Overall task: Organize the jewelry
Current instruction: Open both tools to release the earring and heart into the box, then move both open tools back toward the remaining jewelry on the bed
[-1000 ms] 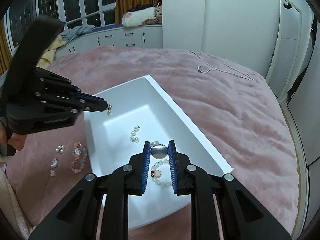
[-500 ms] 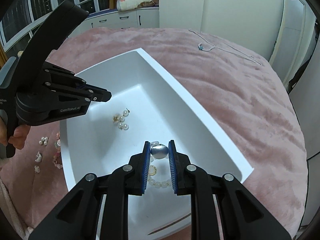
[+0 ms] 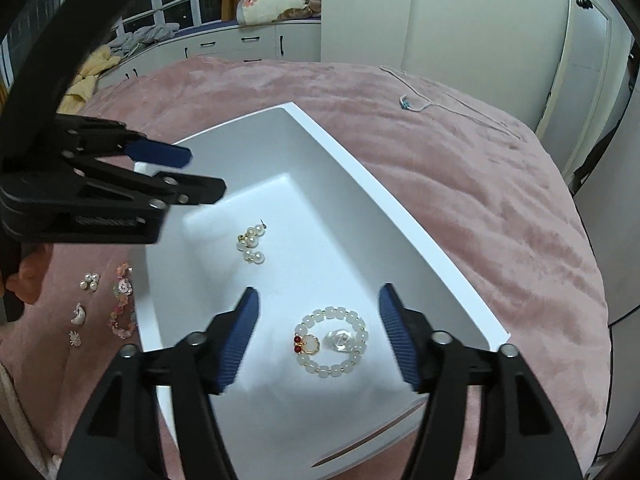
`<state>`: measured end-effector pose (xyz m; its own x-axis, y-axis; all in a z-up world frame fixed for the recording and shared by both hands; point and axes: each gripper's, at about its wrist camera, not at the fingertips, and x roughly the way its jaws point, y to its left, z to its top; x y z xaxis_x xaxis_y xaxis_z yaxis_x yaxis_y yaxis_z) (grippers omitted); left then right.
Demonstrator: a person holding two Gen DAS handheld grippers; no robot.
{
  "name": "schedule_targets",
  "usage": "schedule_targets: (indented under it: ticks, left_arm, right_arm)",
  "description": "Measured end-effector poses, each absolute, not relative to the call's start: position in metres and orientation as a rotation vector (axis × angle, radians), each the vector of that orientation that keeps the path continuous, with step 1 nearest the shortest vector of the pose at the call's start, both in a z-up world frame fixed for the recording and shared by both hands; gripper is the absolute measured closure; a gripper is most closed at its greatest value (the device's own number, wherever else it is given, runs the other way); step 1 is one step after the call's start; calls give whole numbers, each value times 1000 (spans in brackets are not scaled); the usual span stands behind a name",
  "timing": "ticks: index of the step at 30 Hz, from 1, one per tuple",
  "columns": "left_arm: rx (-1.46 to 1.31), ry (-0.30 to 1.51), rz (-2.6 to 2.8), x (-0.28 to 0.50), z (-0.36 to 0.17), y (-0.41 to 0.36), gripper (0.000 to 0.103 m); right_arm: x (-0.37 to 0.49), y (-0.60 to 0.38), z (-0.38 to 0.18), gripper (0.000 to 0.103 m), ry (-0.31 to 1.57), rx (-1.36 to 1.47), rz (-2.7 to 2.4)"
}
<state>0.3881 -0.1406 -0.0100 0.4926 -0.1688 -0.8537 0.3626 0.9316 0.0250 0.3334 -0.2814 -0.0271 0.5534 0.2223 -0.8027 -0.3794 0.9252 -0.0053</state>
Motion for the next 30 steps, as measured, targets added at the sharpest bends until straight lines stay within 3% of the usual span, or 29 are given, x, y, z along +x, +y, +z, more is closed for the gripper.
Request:
schedule_targets:
  ticks: [14, 30]
  left_arm:
    - [224, 810, -243, 309, 61, -53, 21]
    - [135, 770, -178, 225, 59, 31, 18]
  right_arm:
    - [296, -249, 34, 34, 753, -152, 441]
    - [256, -175, 38, 34, 713, -162, 610]
